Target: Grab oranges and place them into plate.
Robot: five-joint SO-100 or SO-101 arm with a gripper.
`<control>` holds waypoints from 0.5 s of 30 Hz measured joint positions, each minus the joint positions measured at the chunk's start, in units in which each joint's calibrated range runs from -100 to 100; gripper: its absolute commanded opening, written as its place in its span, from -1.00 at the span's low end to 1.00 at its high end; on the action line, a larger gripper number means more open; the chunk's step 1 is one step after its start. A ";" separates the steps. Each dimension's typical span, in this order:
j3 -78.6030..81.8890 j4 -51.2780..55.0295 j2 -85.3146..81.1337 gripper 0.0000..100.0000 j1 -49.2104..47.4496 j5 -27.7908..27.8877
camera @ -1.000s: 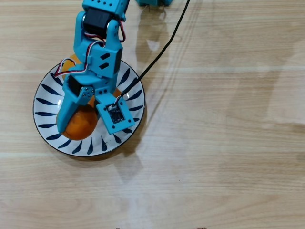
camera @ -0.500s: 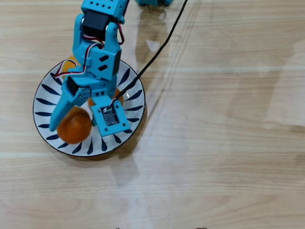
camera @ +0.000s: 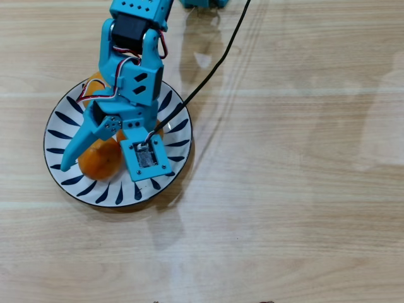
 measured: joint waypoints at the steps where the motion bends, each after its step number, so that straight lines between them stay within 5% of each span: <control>1: 0.00 1.46 -0.59 -0.75 -0.42 0.00; 3: 0.00 4.57 -2.71 -0.99 -1.52 0.00; 15: 22.58 6.63 -28.61 -0.96 -10.22 11.37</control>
